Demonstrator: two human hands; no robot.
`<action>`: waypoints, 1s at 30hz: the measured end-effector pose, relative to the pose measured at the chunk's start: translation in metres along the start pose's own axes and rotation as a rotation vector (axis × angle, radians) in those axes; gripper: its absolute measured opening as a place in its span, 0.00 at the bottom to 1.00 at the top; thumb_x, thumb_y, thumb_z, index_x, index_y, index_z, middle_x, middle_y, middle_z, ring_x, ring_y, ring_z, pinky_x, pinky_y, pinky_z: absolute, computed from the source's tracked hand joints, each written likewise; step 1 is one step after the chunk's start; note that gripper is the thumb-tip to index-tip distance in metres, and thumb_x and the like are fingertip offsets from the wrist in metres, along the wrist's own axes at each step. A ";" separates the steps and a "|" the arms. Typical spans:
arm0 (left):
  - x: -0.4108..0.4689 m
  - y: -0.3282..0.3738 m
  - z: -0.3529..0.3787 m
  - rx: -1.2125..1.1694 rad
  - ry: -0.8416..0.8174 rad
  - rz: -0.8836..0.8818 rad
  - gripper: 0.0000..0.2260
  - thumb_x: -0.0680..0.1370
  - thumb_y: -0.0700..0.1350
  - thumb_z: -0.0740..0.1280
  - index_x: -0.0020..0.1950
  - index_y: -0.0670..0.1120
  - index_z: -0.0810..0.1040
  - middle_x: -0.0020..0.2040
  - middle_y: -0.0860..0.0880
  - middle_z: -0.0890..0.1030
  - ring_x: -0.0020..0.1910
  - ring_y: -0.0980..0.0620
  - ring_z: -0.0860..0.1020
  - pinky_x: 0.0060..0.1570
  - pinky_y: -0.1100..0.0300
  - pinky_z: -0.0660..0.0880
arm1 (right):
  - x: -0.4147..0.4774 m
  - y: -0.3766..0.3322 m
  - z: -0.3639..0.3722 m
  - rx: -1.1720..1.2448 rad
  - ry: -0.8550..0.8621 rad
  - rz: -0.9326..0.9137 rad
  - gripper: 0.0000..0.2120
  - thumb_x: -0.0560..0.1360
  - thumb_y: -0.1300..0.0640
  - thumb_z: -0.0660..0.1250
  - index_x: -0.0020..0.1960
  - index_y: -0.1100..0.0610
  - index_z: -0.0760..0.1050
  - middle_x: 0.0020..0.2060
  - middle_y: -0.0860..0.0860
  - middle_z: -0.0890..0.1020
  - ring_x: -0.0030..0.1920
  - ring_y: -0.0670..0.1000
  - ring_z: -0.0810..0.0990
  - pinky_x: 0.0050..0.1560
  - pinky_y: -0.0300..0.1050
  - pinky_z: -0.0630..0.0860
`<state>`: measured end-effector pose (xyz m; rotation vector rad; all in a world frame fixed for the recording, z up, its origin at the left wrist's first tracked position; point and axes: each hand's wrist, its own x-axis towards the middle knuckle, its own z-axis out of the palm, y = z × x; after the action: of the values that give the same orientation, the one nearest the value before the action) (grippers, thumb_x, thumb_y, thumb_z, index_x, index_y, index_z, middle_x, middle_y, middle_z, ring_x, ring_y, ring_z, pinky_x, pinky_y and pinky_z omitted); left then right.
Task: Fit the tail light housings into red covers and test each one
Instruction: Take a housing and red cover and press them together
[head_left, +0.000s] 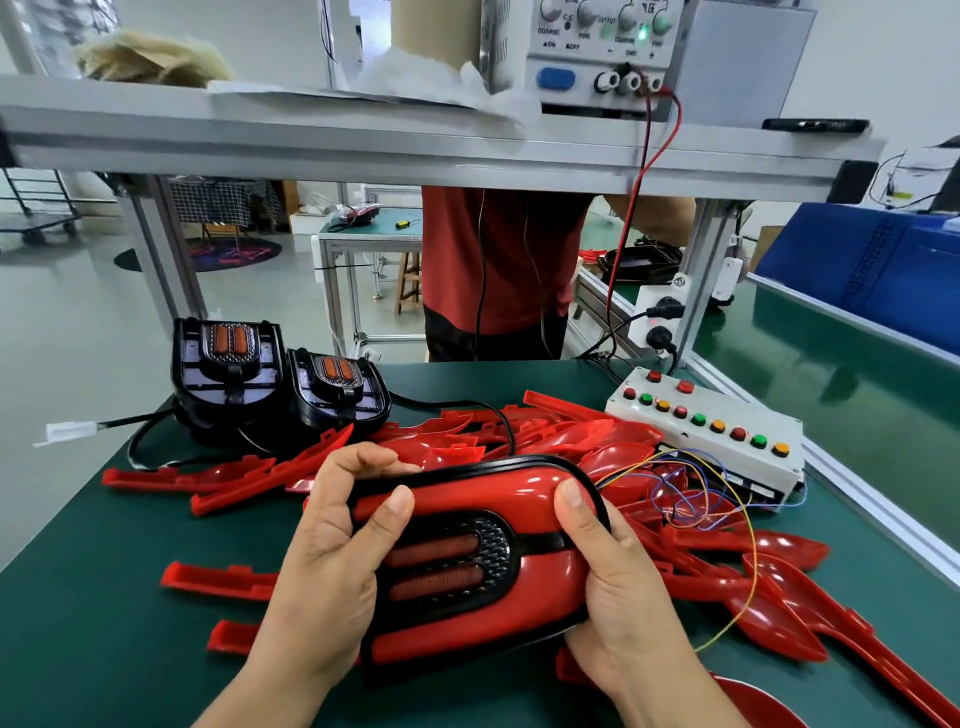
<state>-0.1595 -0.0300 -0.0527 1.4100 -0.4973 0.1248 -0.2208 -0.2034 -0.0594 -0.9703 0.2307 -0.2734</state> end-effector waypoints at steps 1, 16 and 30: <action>0.000 0.000 0.000 -0.076 -0.006 -0.035 0.04 0.76 0.45 0.69 0.49 0.54 0.78 0.48 0.55 0.81 0.49 0.58 0.80 0.51 0.62 0.75 | 0.000 -0.003 0.000 -0.045 -0.013 -0.010 0.33 0.53 0.44 0.84 0.53 0.58 0.82 0.49 0.63 0.85 0.45 0.60 0.85 0.41 0.52 0.81; -0.007 0.007 0.009 -0.057 0.001 -0.034 0.06 0.76 0.36 0.63 0.48 0.35 0.77 0.48 0.41 0.78 0.40 0.63 0.83 0.34 0.78 0.73 | 0.000 -0.001 0.003 -0.162 0.027 -0.081 0.21 0.62 0.49 0.76 0.51 0.58 0.83 0.47 0.62 0.85 0.45 0.61 0.85 0.42 0.53 0.82; -0.003 0.002 0.004 -0.139 0.009 -0.077 0.08 0.72 0.44 0.65 0.49 0.54 0.79 0.45 0.60 0.81 0.41 0.62 0.82 0.34 0.69 0.78 | 0.003 0.000 -0.005 -0.128 0.019 -0.051 0.21 0.64 0.50 0.75 0.54 0.58 0.82 0.50 0.63 0.84 0.50 0.65 0.84 0.51 0.63 0.80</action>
<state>-0.1635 -0.0330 -0.0521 1.2900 -0.4352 0.0339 -0.2197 -0.2081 -0.0618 -1.1017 0.2430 -0.3176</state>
